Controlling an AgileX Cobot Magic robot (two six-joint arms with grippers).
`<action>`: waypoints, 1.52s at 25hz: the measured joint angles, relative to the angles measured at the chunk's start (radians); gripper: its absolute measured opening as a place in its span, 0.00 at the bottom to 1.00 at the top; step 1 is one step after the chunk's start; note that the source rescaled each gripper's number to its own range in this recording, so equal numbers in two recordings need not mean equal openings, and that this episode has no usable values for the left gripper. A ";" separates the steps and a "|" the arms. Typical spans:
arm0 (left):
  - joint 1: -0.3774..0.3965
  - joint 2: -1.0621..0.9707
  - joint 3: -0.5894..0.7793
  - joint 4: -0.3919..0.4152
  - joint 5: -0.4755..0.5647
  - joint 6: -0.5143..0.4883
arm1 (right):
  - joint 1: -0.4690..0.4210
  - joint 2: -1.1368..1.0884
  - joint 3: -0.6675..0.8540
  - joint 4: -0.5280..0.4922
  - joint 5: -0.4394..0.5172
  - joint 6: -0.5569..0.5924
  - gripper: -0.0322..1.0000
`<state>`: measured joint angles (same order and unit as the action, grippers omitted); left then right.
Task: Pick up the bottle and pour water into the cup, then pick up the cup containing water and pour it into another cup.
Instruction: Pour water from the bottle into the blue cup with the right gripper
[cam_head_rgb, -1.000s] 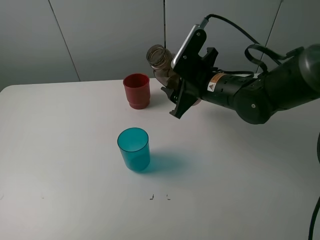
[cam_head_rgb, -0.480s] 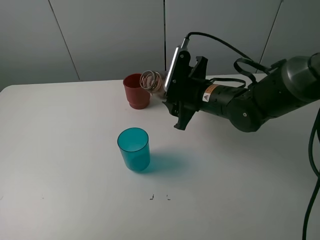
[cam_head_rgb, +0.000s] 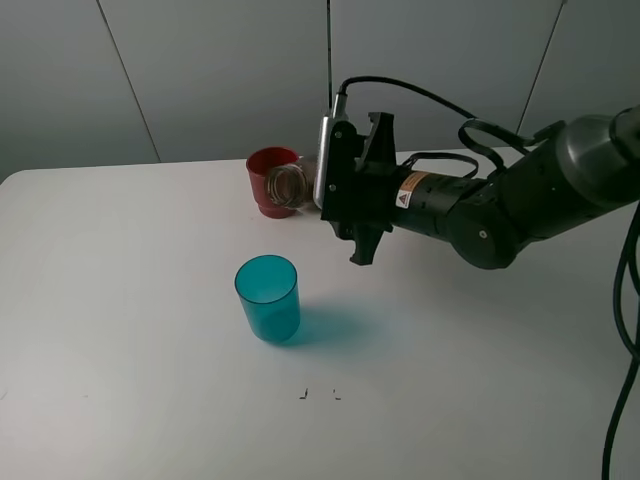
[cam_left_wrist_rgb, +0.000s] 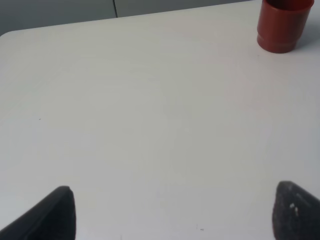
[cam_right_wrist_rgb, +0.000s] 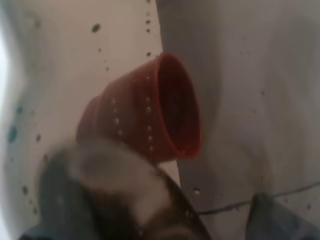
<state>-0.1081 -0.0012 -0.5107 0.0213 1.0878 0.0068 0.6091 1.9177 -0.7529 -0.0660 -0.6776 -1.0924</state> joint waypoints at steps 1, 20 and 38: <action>0.000 0.000 0.000 0.000 0.000 0.000 | 0.000 0.000 0.000 0.000 0.000 -0.019 0.08; 0.000 0.000 0.000 0.000 0.000 0.000 | 0.029 0.000 0.000 0.006 0.002 -0.157 0.08; 0.000 0.000 0.000 0.000 0.000 0.000 | 0.031 0.000 0.000 0.006 0.002 -0.230 0.08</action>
<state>-0.1081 -0.0012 -0.5107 0.0213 1.0878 0.0068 0.6400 1.9177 -0.7529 -0.0599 -0.6755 -1.3225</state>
